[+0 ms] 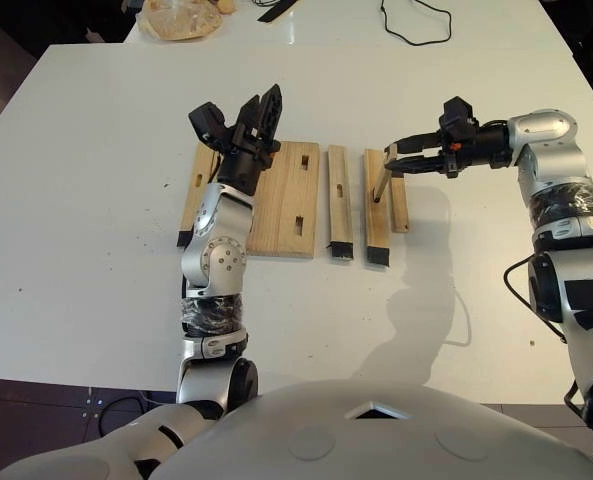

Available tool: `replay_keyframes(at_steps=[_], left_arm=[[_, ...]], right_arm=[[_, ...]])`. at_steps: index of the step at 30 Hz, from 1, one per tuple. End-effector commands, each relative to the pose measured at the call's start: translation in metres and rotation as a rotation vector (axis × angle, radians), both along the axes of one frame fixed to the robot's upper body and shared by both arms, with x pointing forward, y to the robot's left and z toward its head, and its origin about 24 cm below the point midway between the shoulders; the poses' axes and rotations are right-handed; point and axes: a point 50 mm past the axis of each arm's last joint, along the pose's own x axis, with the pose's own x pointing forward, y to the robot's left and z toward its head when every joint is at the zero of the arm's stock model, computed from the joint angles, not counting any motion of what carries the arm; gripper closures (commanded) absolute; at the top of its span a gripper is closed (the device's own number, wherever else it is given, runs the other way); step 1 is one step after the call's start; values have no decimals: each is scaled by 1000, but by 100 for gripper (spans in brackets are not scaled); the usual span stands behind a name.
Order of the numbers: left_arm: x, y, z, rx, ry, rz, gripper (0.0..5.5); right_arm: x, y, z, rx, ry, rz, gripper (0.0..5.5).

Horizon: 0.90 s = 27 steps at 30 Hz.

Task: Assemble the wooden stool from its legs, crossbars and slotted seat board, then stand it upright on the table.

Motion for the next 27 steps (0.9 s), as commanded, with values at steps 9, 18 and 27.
replay_keyframes(at_steps=[9, 18, 27], left_arm=[[2, 12, 3, 20, 0, 47, 294], [3, 18, 2, 21, -2, 65, 294], [4, 37, -8, 26, 29, 126, 294]], right_arm=[[-17, -4, -56, -197, 133, -42, 421], [-4, -3, -41, -153, 45, -109, 384], [6, -8, 3, -22, -114, -169, 261]])
